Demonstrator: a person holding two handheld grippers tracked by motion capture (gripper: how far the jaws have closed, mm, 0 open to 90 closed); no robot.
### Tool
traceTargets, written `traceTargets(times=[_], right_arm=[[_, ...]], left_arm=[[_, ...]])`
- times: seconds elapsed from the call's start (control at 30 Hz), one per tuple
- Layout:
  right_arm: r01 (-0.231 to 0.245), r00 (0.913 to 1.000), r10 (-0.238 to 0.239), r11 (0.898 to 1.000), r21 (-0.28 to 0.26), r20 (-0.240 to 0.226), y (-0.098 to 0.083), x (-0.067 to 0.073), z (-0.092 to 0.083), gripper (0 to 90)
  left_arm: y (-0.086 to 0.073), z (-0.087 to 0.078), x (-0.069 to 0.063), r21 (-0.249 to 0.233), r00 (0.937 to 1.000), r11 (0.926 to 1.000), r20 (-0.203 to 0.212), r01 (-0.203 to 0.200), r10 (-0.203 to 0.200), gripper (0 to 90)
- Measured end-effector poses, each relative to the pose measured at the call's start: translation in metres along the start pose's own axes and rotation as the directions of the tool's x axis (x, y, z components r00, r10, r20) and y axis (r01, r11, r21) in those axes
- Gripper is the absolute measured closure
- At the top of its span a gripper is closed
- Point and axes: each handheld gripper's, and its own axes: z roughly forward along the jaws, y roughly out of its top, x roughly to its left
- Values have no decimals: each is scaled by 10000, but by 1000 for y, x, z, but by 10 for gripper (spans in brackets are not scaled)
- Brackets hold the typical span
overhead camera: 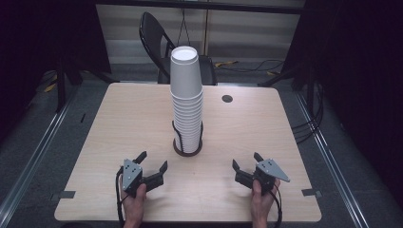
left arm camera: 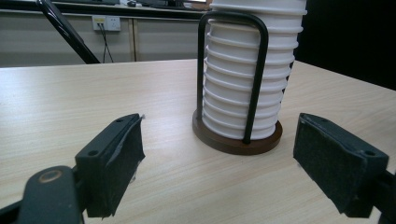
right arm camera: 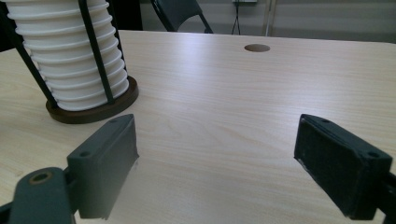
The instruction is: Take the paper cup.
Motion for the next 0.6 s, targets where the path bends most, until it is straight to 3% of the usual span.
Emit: traceTargets(times=[0.03, 0.07, 0.23, 0.47, 0.6], right_arm=[[0, 10000, 0, 10000, 0, 0, 0, 0, 0, 130], [-84, 9994, 77, 9998, -179, -339, -1, -1, -2, 130], [-256, 9994, 250, 9994, -235, -254, -1, -2, -2, 131], [-198, 9997, 200, 9997, 121, -172, 1, -1, 2, 133], [-245, 9981, 258, 9994, 223, -564, 2, -1, 5, 139]], left_arm=[[0, 0, 0, -5, 10000, 10000, 8, 1, -1, 159], [0, 0, 0, -2, 10000, 10000, 4, 5, -5, 159], [0, 0, 0, 14, 10000, 10000, 16, 14, -14, 159], [0, 0, 0, -10, 10000, 10000, 6, 14, -14, 158], [0, 0, 1, -16, 10000, 10000, 15, -9, 9, 158]])
